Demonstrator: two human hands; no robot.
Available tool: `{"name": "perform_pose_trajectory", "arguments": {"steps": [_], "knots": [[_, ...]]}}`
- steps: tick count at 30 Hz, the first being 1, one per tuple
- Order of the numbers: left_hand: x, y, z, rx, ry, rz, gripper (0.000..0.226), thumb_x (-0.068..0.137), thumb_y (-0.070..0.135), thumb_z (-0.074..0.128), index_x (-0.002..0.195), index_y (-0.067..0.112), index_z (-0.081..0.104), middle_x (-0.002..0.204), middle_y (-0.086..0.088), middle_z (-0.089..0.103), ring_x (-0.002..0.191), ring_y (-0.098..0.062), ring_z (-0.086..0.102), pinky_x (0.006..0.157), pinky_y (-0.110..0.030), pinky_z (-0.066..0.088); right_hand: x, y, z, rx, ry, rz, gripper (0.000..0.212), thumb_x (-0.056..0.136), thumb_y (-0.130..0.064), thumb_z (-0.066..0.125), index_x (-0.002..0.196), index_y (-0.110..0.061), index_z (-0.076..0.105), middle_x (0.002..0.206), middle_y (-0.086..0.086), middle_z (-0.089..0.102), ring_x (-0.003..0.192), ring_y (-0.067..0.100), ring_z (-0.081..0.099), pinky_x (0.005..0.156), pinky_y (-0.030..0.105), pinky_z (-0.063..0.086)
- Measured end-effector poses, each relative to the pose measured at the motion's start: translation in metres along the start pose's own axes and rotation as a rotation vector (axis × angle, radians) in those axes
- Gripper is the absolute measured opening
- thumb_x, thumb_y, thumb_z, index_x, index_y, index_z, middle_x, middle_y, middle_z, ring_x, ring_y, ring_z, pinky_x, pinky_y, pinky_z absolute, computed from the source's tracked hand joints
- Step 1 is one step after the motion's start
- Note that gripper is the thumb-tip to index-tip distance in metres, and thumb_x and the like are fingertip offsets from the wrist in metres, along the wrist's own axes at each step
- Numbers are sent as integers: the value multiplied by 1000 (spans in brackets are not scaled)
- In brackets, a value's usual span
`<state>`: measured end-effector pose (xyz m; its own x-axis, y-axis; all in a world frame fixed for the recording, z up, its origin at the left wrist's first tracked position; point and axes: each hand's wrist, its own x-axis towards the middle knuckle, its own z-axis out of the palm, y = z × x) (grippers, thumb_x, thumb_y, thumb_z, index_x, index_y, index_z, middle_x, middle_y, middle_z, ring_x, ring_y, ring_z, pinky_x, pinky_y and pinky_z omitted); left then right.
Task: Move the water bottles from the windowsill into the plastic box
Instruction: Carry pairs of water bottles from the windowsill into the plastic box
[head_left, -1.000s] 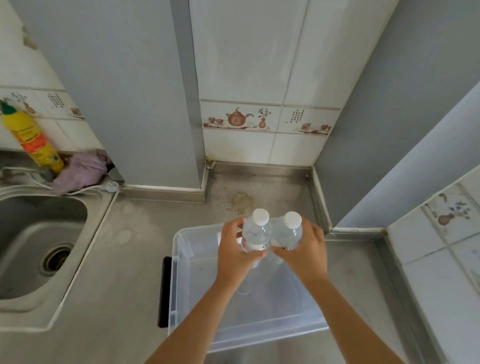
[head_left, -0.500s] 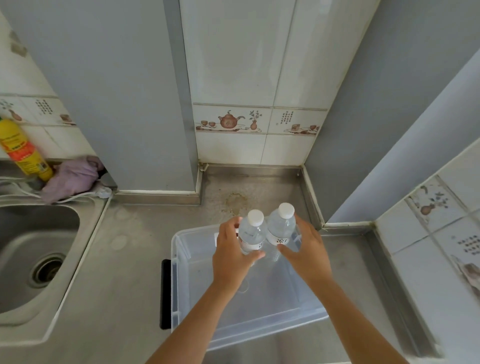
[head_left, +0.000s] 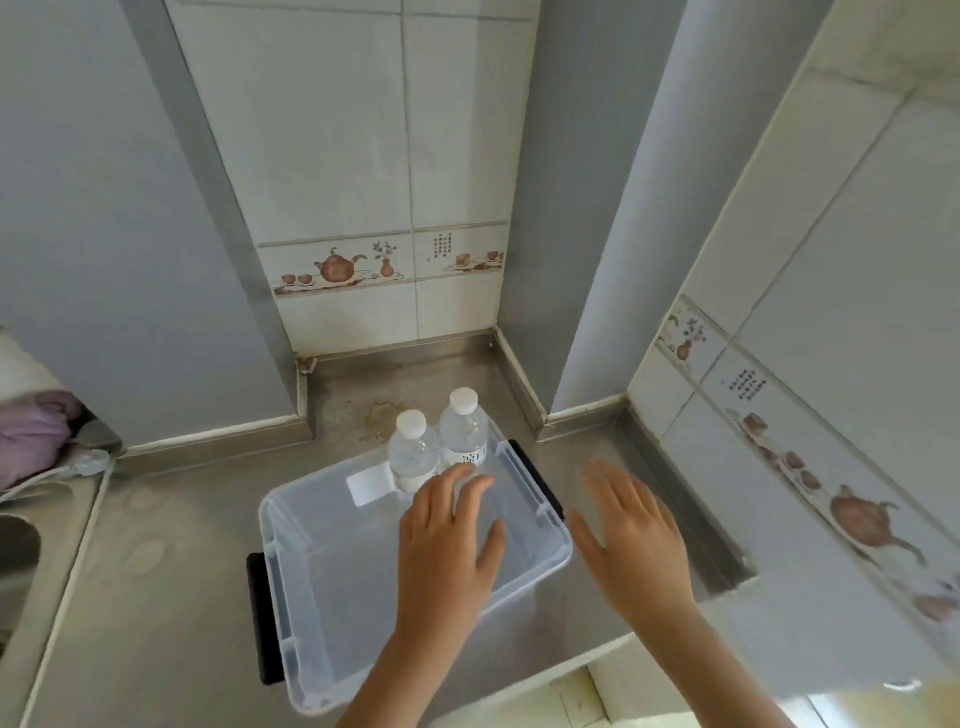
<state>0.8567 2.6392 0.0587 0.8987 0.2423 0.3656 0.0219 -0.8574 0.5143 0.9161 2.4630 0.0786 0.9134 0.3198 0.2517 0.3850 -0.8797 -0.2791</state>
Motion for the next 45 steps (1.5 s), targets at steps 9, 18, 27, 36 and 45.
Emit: {"name": "perform_pose_trajectory", "arguments": {"steps": [9,18,27,36,45], "knots": [[-33,88,10,-15,-96,310,40,78,15,81,117,14,70,120,-3,69,106,-27,67,80,-41,54,-122,60,-67,-125,115,306,44,86,-34,65,125,-15,60,128,5,62,115,27,60,94,44,47],[-141,207,28,-80,-300,599,44,81,24,78,122,13,68,124,-6,68,108,-26,66,83,-41,55,-303,108,-117,-180,251,601,38,90,-33,57,123,-14,62,127,5,63,112,30,61,92,42,47],[-253,333,51,-183,-431,868,50,74,25,84,120,13,70,120,-6,70,108,-28,67,80,-44,54,-477,131,-185,-333,323,943,49,90,-41,37,123,-15,62,126,4,64,113,27,60,92,42,49],[-302,480,128,-363,-521,1161,48,80,32,77,124,14,67,125,-3,68,116,-25,63,88,-44,52,-554,212,-228,-432,418,1216,39,82,-25,70,118,-11,65,122,9,66,111,29,61,92,44,49],[-319,634,233,-420,-669,1395,48,79,30,81,122,12,69,124,-5,69,112,-25,67,86,-43,54,-581,347,-271,-476,411,1410,40,76,-25,76,114,-11,68,121,9,66,109,27,63,89,44,51]]}}
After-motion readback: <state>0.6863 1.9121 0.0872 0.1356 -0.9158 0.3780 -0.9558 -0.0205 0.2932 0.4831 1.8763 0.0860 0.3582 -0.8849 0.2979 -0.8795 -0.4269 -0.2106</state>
